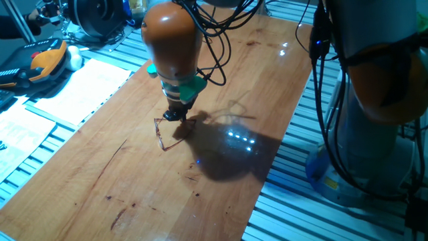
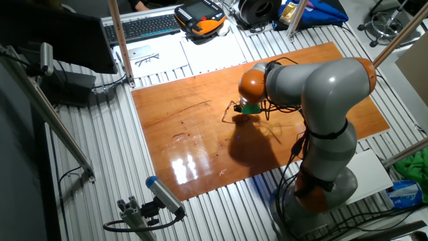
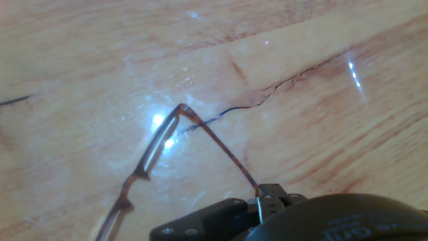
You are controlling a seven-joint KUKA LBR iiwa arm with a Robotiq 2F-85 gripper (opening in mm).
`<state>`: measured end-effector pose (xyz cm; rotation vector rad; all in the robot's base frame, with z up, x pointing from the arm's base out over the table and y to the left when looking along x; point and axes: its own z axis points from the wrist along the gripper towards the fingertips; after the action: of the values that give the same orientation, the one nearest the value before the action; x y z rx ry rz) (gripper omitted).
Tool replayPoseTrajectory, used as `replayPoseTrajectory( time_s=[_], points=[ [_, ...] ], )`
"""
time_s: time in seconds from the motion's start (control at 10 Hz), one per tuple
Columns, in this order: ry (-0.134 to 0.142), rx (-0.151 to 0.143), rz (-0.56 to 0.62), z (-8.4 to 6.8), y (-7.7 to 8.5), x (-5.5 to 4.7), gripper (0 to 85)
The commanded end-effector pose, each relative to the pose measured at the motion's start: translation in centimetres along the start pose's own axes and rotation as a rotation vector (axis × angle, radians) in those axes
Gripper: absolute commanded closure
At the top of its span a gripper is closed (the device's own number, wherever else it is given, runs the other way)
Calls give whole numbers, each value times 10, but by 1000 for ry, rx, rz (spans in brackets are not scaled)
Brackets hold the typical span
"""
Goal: Unfold the leg of the glasses (with one hand)
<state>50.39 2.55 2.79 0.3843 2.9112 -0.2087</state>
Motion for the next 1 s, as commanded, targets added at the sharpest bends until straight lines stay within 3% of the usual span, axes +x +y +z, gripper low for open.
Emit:
replayPoseTrajectory(
  time_s=[0.0, 0.1, 0.6, 0.8, 0.9],
  points=[
    [2, -2, -1, 0, -1, -2, 850],
    [10, -14, 6, -1, -2, -3, 850],
    [91, -136, 115, -12, -1, -1, 850],
    [107, -138, 130, -22, -1, 0, 850],
    [105, -127, 133, -26, 1, 3, 680]
  ],
)
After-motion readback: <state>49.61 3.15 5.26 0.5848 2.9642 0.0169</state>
